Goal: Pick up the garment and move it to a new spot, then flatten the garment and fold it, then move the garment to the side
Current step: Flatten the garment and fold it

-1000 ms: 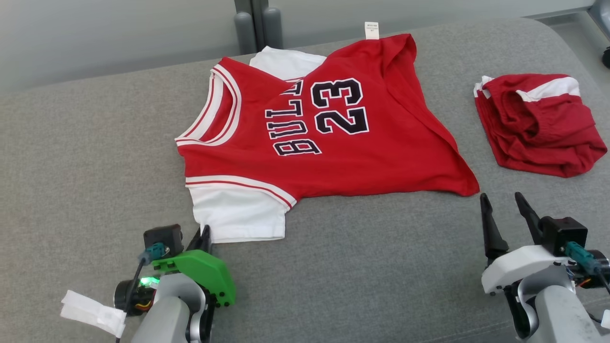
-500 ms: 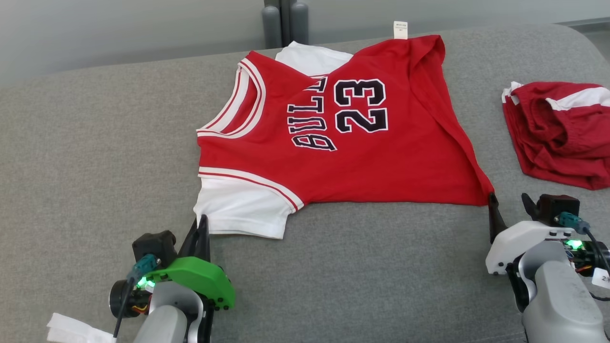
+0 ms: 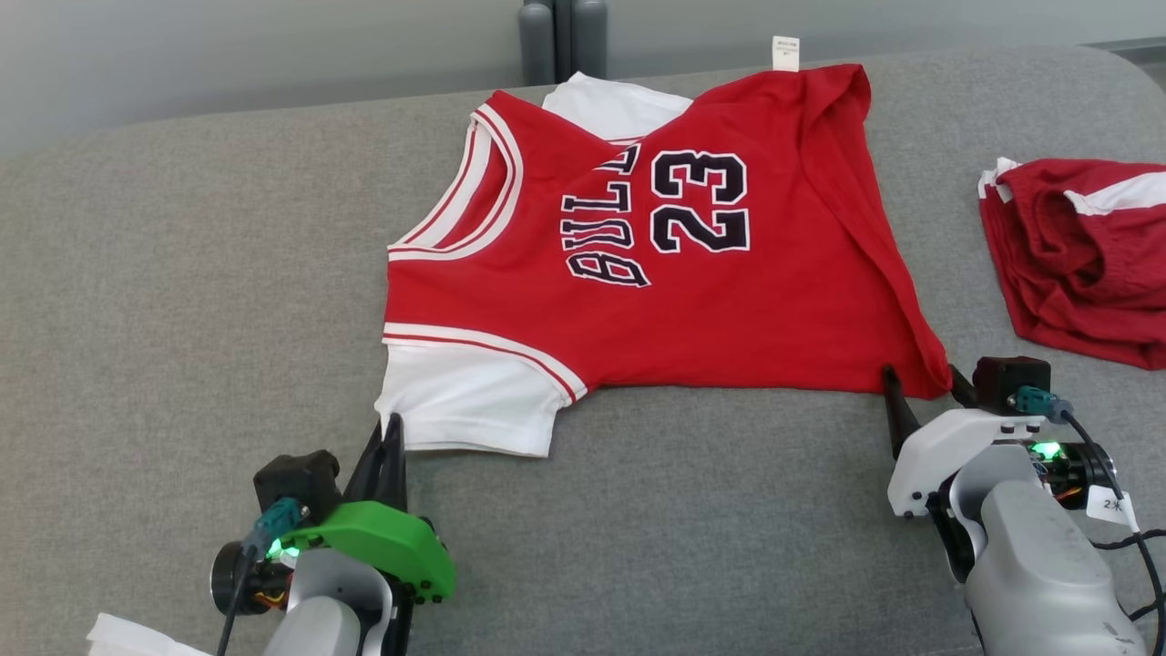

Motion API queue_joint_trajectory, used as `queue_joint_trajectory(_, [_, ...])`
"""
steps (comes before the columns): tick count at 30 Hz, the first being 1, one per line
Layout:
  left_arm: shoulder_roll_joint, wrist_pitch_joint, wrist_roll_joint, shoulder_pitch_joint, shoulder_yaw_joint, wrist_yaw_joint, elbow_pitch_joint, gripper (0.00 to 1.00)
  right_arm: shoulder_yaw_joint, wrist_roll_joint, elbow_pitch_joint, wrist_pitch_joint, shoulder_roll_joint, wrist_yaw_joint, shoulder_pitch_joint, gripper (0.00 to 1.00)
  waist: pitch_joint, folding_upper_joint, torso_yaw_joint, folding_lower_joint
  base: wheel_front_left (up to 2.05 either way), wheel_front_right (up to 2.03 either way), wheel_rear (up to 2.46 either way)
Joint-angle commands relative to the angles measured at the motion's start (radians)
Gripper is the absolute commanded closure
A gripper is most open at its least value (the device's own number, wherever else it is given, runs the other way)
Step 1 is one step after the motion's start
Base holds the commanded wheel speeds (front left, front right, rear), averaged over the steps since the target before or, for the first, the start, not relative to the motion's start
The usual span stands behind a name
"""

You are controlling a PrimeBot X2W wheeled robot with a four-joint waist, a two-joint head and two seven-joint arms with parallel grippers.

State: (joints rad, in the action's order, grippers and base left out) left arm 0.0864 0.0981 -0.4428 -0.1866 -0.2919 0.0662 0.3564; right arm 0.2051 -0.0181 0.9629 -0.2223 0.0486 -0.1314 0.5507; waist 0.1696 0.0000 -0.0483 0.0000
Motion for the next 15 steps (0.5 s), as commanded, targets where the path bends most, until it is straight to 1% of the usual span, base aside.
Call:
queue_joint_trajectory(1, [0.011, -0.001, -0.007, 0.015, 0.0, 0.008, -0.007, 1.0, -0.002, 0.003, 0.011, -0.009, 0.004, 0.002, 0.01, 0.0, 0.0, 0.0, -0.001, 0.0, 0.0, 0.0, 0.0])
queue_joint_trajectory(4, [0.013, -0.004, -0.009, 0.018, -0.004, 0.006, -0.013, 1.0, 0.017, -0.019, 0.029, -0.013, 0.004, 0.002, 0.011, 0.0, 0.0, 0.0, -0.001, 0.0, 0.0, 0.0, 0.0])
queue_joint_trajectory(5, [0.014, -0.003, -0.009, 0.018, -0.006, 0.005, -0.017, 1.0, 0.028, -0.024, 0.035, -0.014, 0.004, 0.002, 0.013, 0.24, 0.0, 0.0, -0.002, 0.0, 0.0, 0.0, 0.0])
queue_joint_trajectory(6, [0.015, -0.001, -0.01, 0.018, -0.007, 0.004, -0.019, 1.0, 0.034, -0.027, 0.04, -0.016, 0.004, 0.002, 0.016, 0.6, 0.0, 0.0, -0.002, 0.0, 0.0, 0.0, 0.0])
queue_joint_trajectory(7, [0.016, 0.001, -0.009, 0.019, -0.008, 0.002, -0.021, 1.0, 0.043, -0.023, 0.047, -0.016, 0.004, 0.002, 0.019, 0.65, 0.0, 0.0, -0.003, 0.0, 0.0, 0.0, 0.0])
queue_joint_trajectory(8, [0.018, 0.003, -0.009, 0.019, -0.009, 0.0, -0.024, 1.0, 0.049, -0.012, 0.055, -0.018, 0.004, 0.002, 0.023, 0.96, -0.001, 0.0, -0.004, 0.0, 0.0, 0.0, 0.0])
queue_joint_trajectory(10, [0.02, 0.011, -0.012, 0.019, -0.009, -0.006, -0.031, 1.0, 0.052, 0.028, 0.075, -0.02, 0.004, 0.002, 0.036, 0.96, -0.004, 0.0, -0.005, 0.0, 0.0, 0.0, 0.0])
queue_joint_trajectory(11, [0.018, 0.016, -0.02, 0.019, -0.006, -0.01, -0.037, 1.0, 0.046, 0.06, 0.088, -0.023, 0.004, 0.002, 0.046, 1.0, -0.007, 0.0, -0.007, 0.0, 0.0, 0.0, 0.0])
queue_joint_trajectory(15, [0.009, 0.027, -0.071, 0.018, 0.017, -0.038, -0.065, 1.0, -0.012, 0.196, 0.118, -0.024, 0.004, 0.002, 0.07, 1.0, -0.027, 0.0, -0.013, 0.0, 0.0, 0.0, 0.0])
